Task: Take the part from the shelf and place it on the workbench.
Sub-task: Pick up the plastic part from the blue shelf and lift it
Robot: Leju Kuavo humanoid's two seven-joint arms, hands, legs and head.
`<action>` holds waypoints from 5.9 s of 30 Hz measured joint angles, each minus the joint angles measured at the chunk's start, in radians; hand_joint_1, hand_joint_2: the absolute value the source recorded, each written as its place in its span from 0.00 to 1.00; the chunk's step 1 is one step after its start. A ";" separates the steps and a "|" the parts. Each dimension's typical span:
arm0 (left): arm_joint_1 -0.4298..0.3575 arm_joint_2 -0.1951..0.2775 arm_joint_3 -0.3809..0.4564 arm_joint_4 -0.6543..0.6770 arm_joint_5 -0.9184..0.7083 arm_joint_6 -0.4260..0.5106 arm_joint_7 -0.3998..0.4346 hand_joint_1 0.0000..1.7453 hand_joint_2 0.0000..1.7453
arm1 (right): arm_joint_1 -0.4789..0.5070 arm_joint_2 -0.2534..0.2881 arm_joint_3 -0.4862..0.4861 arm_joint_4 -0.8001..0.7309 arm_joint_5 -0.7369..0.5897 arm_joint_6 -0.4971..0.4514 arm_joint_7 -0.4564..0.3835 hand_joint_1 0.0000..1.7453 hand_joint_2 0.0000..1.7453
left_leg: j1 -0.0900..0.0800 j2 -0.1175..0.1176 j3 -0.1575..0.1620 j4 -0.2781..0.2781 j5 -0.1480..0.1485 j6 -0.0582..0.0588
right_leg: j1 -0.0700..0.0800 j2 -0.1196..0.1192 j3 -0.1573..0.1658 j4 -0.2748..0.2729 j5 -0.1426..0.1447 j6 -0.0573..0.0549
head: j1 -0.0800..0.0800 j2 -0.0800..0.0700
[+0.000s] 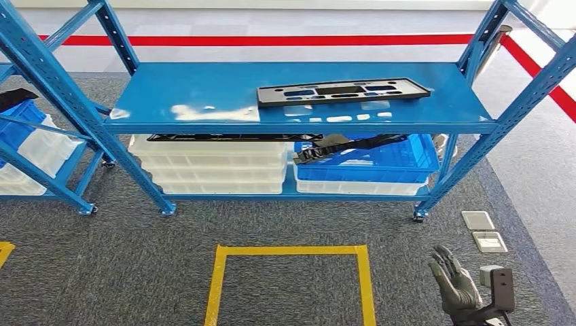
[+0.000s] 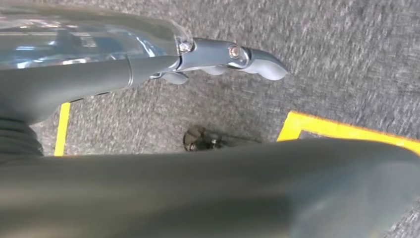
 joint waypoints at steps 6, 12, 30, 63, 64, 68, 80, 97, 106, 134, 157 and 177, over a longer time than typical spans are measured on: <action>-0.012 -0.005 0.057 0.007 -0.018 0.000 -0.004 0.00 0.00 | 0.045 0.001 0.110 -0.163 -0.099 0.021 0.015 0.00 0.00 | 0.002 -0.017 -0.027 0.065 -0.050 -0.018 | 0.001 0.008 -0.001 -0.010 -0.009 -0.039 | 0.000 0.000; -0.012 -0.007 0.102 0.013 -0.021 -0.001 -0.005 0.00 0.00 | 0.085 -0.012 0.246 -0.305 -0.178 -0.002 0.029 0.00 0.00 | -0.002 -0.039 -0.132 0.249 -0.083 -0.008 | 0.011 0.023 0.004 -0.010 -0.013 -0.050 | 0.000 0.000; -0.017 -0.008 0.175 0.017 0.034 -0.023 0.017 0.00 0.00 | 0.135 -0.121 0.501 -0.676 -0.104 -0.171 -0.020 0.00 0.00 | -0.016 -0.037 -0.037 0.013 0.018 0.024 | 0.015 0.019 -0.001 0.020 -0.017 -0.019 | 0.001 0.000; -0.023 -0.003 0.177 0.019 0.041 -0.065 -0.021 0.00 0.00 | 0.075 -0.177 0.554 -0.784 -0.068 -0.184 -0.036 0.00 0.00 | -0.016 -0.041 -0.039 0.014 0.017 0.012 | 0.017 0.021 0.007 -0.028 -0.002 -0.030 | 0.000 0.000; -0.023 -0.003 0.177 0.019 0.039 -0.064 -0.020 0.00 0.00 | 0.080 -0.180 0.554 -0.788 -0.070 -0.184 -0.037 0.00 0.00 | -0.015 -0.041 -0.040 0.013 0.017 0.009 | 0.016 0.022 0.007 -0.029 -0.003 -0.035 | 0.000 0.000; -0.023 -0.002 0.176 0.021 0.030 -0.060 -0.020 0.00 0.00 | 0.099 -0.188 0.554 -0.808 -0.082 -0.183 -0.041 0.00 0.00 | -0.010 -0.042 -0.080 0.113 -0.050 -0.012 | 0.008 0.019 0.010 -0.033 -0.002 -0.054 | 0.000 0.000; -0.021 -0.002 0.175 0.022 0.021 -0.049 -0.012 0.00 0.00 | 0.124 -0.198 0.549 -0.818 -0.089 -0.179 -0.045 0.00 0.00 | -0.013 -0.046 -0.054 0.016 0.028 0.009 | 0.011 0.024 0.025 -0.035 -0.015 -0.029 | 0.000 0.000; -0.031 -0.005 0.171 0.027 0.015 -0.057 -0.021 0.00 0.00 | 0.132 -0.202 0.507 -0.810 -0.079 -0.154 -0.070 0.00 0.00 | -0.010 -0.041 -0.048 0.037 -0.004 -0.006 | 0.011 0.020 0.012 -0.032 -0.003 -0.047 | 0.000 0.000; -0.030 -0.006 0.171 0.030 0.015 -0.055 -0.012 0.00 0.00 | 0.109 -0.201 0.507 -0.801 -0.050 -0.163 -0.070 0.00 0.00 | -0.010 -0.043 -0.098 0.101 0.022 -0.001 | 0.012 0.023 0.028 -0.032 -0.016 -0.054 | 0.000 0.000; -0.030 -0.007 0.170 0.034 0.024 -0.049 -0.011 0.00 0.00 | 0.054 -0.203 0.515 -0.783 -0.023 -0.233 -0.017 0.00 0.00 | -0.008 -0.043 -0.181 0.271 -0.061 -0.015 | 0.011 0.021 0.022 -0.028 -0.018 -0.061 | 0.000 0.000; -0.031 -0.001 0.169 0.034 0.023 -0.052 -0.011 0.00 0.00 | 0.053 -0.202 0.525 -0.784 -0.012 -0.238 -0.009 0.00 0.00 | -0.017 -0.046 -0.043 0.022 0.009 0.006 | 0.012 0.022 -0.003 -0.020 -0.004 -0.042 | 0.000 0.000; -0.028 0.004 0.169 0.034 0.040 -0.031 -0.002 0.00 0.00 | -0.004 -0.212 0.542 -0.769 0.061 -0.290 -0.007 0.00 0.00 | -0.011 -0.048 -0.071 0.017 0.041 0.038 | 0.012 0.021 -0.069 0.185 -0.142 -0.019 | 0.000 0.000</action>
